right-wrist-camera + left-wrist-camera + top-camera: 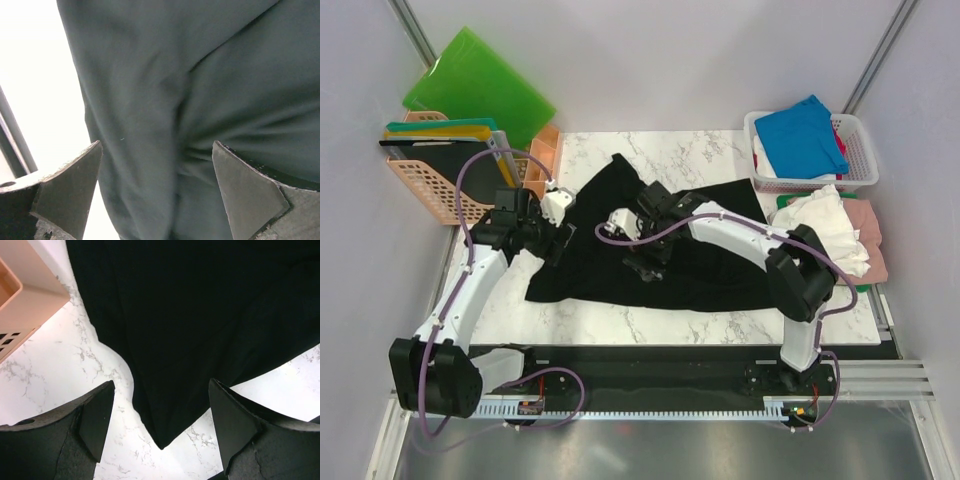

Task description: Fold and stack the t-shirts

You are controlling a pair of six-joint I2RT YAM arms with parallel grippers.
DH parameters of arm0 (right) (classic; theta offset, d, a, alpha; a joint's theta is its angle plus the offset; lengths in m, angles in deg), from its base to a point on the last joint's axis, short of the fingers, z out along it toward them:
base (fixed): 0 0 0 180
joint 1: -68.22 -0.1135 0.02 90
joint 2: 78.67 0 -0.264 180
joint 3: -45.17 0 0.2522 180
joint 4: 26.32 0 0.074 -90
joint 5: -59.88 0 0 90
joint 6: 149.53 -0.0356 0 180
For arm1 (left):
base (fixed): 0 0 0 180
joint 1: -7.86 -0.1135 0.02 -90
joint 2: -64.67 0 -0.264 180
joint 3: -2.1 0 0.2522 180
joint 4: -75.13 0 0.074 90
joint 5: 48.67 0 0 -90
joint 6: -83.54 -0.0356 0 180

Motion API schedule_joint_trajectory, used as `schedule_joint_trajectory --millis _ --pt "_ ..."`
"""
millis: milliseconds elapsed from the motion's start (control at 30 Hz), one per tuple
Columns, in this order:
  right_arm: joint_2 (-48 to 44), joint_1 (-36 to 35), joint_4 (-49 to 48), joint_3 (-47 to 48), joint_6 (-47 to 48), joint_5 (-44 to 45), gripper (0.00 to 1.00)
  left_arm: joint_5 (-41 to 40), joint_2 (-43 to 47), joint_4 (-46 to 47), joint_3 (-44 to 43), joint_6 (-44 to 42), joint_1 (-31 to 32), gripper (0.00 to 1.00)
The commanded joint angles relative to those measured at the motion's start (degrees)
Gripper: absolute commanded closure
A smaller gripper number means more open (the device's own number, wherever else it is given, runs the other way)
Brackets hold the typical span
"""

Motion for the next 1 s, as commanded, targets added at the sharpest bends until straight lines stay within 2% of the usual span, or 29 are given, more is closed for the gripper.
schedule_joint_trajectory --millis 0,67,100,133,233,367,567,733,967 --pt "-8.2 -0.1 1.4 9.4 -0.4 2.5 0.02 3.9 -2.9 2.9 -2.6 -0.7 -0.2 0.17" --pt "-10.7 -0.2 1.5 11.1 -0.1 7.5 0.02 4.3 -4.6 3.6 -4.4 -0.7 0.3 0.17" --pt "-11.6 -0.1 1.3 11.3 -0.1 9.7 0.02 4.2 -6.2 3.9 -5.2 -0.7 0.4 0.11" --pt "-13.2 0.1 1.1 10.9 -0.4 14.6 0.02 4.3 -7.2 4.8 -6.2 -0.7 0.6 0.11" --pt "-15.6 3.0 -1.4 7.5 -5.3 20.7 0.02 2.8 -12.5 5.1 -13.2 -0.9 2.2 0.09" --pt "-16.3 12.8 -7.3 1.0 -13.3 18.9 0.02 1.1 -22.9 5.0 -22.4 -1.2 5.9 0.07" --pt "-7.2 18.3 -8.8 1.9 -16.8 21.3 0.02 1.2 -42.7 2.5 -38.7 -0.4 9.1 0.02" --pt "1.4 18.9 -9.4 9.4 -17.6 24.3 0.02 -0.8 -56.7 2.4 -48.8 -1.1 9.3 0.0" --pt "9.5 22.8 -9.3 15.0 -19.0 24.4 0.02 -1.7 -62.4 2.9 -52.7 -1.1 9.1 0.0"
